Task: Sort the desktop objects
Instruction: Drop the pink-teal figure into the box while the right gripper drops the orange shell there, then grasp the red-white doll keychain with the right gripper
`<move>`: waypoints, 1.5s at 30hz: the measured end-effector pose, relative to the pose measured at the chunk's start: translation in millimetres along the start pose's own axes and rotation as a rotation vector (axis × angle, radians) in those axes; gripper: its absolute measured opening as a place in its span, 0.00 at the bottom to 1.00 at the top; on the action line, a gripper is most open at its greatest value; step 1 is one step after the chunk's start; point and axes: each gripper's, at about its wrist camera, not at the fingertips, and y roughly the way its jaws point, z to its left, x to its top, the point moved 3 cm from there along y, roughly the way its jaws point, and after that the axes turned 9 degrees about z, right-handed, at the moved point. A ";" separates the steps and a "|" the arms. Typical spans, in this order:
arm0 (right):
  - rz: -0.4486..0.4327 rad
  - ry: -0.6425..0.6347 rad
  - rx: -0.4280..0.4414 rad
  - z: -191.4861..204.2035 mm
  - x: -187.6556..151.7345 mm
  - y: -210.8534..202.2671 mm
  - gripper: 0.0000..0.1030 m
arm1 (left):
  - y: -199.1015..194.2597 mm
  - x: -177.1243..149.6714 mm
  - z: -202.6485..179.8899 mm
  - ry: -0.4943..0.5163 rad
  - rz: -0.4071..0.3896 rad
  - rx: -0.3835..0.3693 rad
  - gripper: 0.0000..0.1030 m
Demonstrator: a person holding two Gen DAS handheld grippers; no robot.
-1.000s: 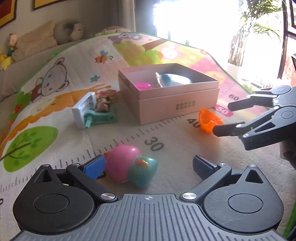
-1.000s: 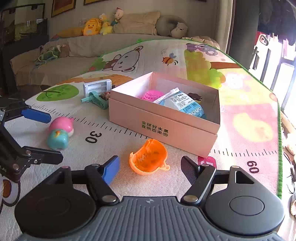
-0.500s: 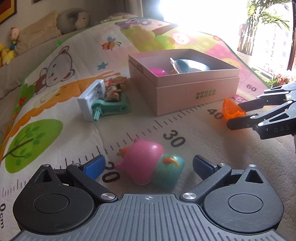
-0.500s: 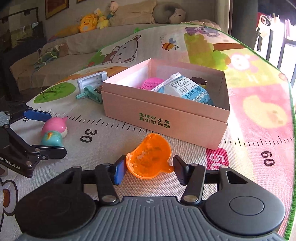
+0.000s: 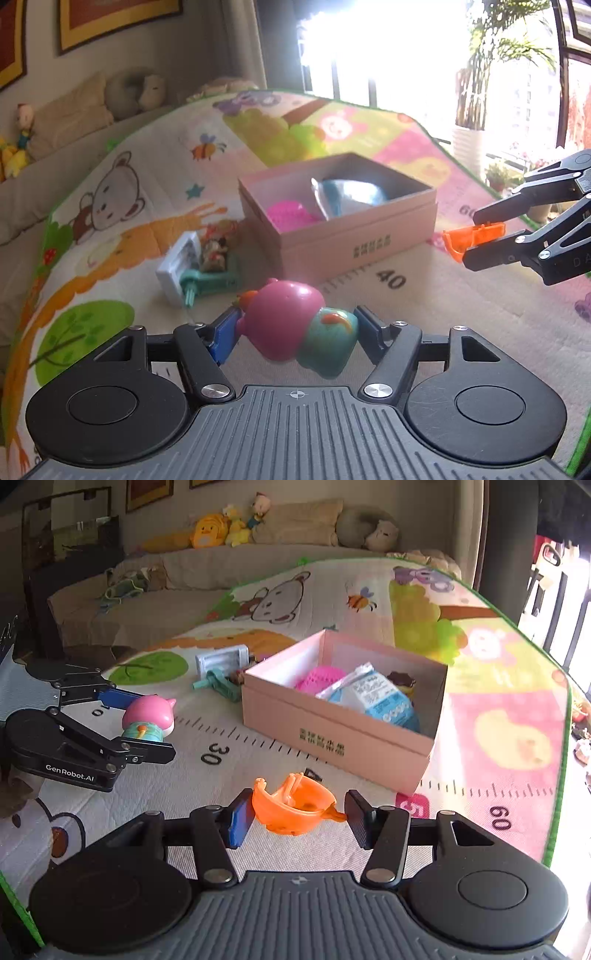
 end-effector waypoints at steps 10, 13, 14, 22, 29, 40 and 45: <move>-0.296 0.085 -0.078 -55.0 100.0 -63.2 0.52 | 42.6 111.0 5.8 -0.058 -0.166 -0.011 0.91; -0.275 0.093 -0.088 -63.9 116.0 -45.9 0.52 | 45.6 88.3 17.9 -0.121 -0.138 -0.049 0.94; -0.260 0.099 -0.090 -67.3 120.3 -36.6 0.52 | 45.4 75.8 21.8 -0.131 -0.124 -0.042 0.96; -0.113 0.197 -0.031 -80.7 160.7 56.7 0.52 | 55.7 -8.2 48.3 -0.123 0.028 0.059 0.97; -0.012 0.249 -0.067 -81.7 189.9 119.9 0.68 | 61.6 -29.1 82.9 -0.278 0.069 0.048 0.98; 0.118 0.171 0.025 -20.7 236.8 175.1 0.38 | 61.7 -31.8 94.5 -0.365 0.046 -0.024 1.00; 0.287 0.141 0.018 21.4 252.9 240.1 0.33 | 65.0 -34.6 94.2 -0.359 0.053 -0.010 1.00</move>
